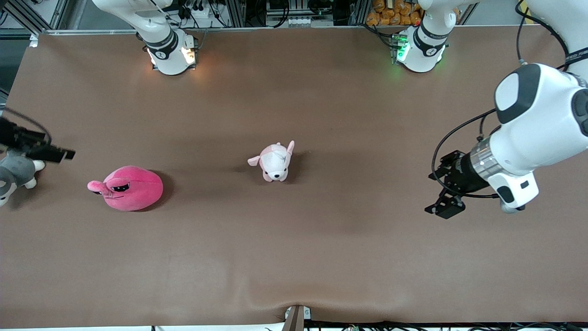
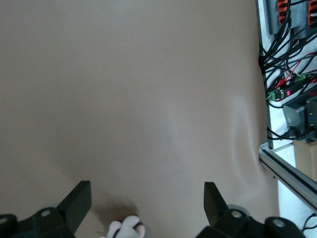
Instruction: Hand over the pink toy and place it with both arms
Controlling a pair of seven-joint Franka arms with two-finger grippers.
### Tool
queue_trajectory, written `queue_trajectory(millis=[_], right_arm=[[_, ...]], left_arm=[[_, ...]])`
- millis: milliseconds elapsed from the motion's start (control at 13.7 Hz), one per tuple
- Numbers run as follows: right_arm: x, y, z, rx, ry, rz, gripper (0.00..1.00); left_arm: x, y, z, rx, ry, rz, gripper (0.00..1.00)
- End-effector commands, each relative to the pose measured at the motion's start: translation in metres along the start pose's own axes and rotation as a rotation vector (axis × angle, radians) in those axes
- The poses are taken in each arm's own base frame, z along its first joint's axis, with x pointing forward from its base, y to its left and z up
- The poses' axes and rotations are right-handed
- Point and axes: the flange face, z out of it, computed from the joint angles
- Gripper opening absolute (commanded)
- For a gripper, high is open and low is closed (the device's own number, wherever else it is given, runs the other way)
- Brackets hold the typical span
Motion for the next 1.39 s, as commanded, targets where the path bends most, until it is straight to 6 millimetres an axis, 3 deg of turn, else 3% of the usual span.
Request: queue_trajectory(millis=[0, 219, 438, 583, 656, 729, 875, 1094, 1312], right_arm=[[-0.027, 0.025, -0.020, -0.081, 0.014, -0.162, 1.00], [-0.043, 0.048, -0.016, -0.058, 0.025, -0.174, 1.00], [-0.059, 0.070, 0.017, -0.008, 0.071, -0.209, 1.00], [-0.069, 0.090, 0.034, -0.029, 0.134, -0.319, 1.00], [-0.067, 0.093, 0.033, -0.043, 0.145, -0.346, 1.00], [-0.069, 0.087, 0.010, -0.067, 0.185, -0.351, 1.00], [-0.066, 0.076, -0.012, -0.145, 0.131, -0.341, 1.00], [-0.072, 0.059, -0.014, -0.147, 0.077, -0.319, 1.00], [-0.073, 0.059, -0.016, -0.144, 0.088, -0.293, 1.00]], left_arm=[[0.010, -0.012, -0.018, 0.032, 0.016, 0.091, 1.00], [0.036, -0.029, -0.033, 0.085, 0.014, 0.219, 1.00], [0.054, -0.044, -0.050, 0.129, 0.034, 0.322, 1.00], [0.066, -0.055, -0.062, 0.151, 0.034, 0.378, 1.00], [0.073, -0.060, -0.068, 0.152, 0.025, 0.401, 1.00], [0.077, -0.064, -0.074, 0.153, 0.024, 0.429, 1.00], [0.079, -0.072, -0.084, 0.174, 0.033, 0.495, 1.00], [0.076, -0.079, -0.095, 0.195, 0.044, 0.600, 1.00], [0.073, -0.093, -0.103, 0.209, 0.048, 0.685, 1.00]])
